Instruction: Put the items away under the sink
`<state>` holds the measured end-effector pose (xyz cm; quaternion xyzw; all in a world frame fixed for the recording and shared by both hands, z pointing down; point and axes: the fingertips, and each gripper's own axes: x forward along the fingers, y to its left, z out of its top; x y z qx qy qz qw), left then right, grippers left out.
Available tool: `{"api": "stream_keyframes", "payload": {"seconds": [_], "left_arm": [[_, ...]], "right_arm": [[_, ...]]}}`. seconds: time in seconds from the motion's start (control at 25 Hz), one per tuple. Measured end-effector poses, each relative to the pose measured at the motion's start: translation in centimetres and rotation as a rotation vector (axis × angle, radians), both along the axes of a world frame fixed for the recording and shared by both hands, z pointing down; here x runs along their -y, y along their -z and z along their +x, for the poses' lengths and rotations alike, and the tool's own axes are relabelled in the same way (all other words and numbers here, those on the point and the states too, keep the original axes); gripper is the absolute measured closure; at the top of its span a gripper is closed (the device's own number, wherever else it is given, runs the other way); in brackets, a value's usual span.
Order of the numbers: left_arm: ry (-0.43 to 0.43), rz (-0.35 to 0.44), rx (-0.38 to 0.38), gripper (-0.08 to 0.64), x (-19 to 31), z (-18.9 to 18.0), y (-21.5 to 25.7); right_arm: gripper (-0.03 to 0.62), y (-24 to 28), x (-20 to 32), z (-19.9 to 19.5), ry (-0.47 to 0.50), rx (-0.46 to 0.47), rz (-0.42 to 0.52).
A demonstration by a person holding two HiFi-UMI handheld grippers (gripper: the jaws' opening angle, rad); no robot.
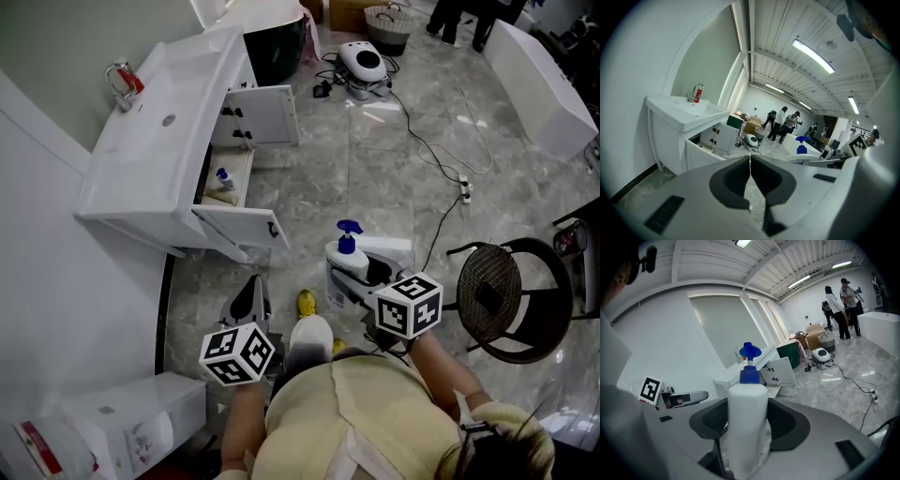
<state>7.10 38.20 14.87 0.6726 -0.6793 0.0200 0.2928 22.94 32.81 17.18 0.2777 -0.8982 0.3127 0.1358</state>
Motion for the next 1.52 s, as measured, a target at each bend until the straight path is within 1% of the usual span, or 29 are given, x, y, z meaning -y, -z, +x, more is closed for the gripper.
{"api": "stream_keyframes", "payload": {"seconds": [0.2,0.56,0.88,1.04,1.16,1.36,1.52], "left_arm": [[-0.025,-0.007,-0.004,0.517,3.0,-1.2,-0.4],[-0.06,-0.023,-0.025,0.517,8.5,-5.3,-0.8],[-0.096,-0.033,-0.043,0.517,12.8,-7.9,-1.3],[-0.09,-0.042,-0.054,0.517,14.6,-9.7,-1.8],[-0.087,-0.047,-0.064,0.518,15.6,-10.7,-2.2],[-0.085,-0.05,-0.054,0.517,17.4,-12.6,-2.4],[-0.09,-0.051,-0.018,0.517,18.4,-13.6,-2.7]], "right_arm": [[0.334,-0.5,2.5,-1.3,-0.021,-0.005,-0.008],[0.334,-0.7,7.5,-6.0,-0.032,-0.024,-0.026],[0.334,-1.0,11.5,-9.6,-0.031,-0.049,-0.033],[0.334,-1.3,13.3,-11.5,-0.022,-0.055,-0.037],[0.334,-1.6,14.7,-12.6,-0.026,-0.041,-0.048],[0.334,-2.0,17.0,-15.0,-0.016,-0.033,-0.05],[0.334,-2.3,18.1,-16.4,-0.008,-0.032,-0.045]]}}
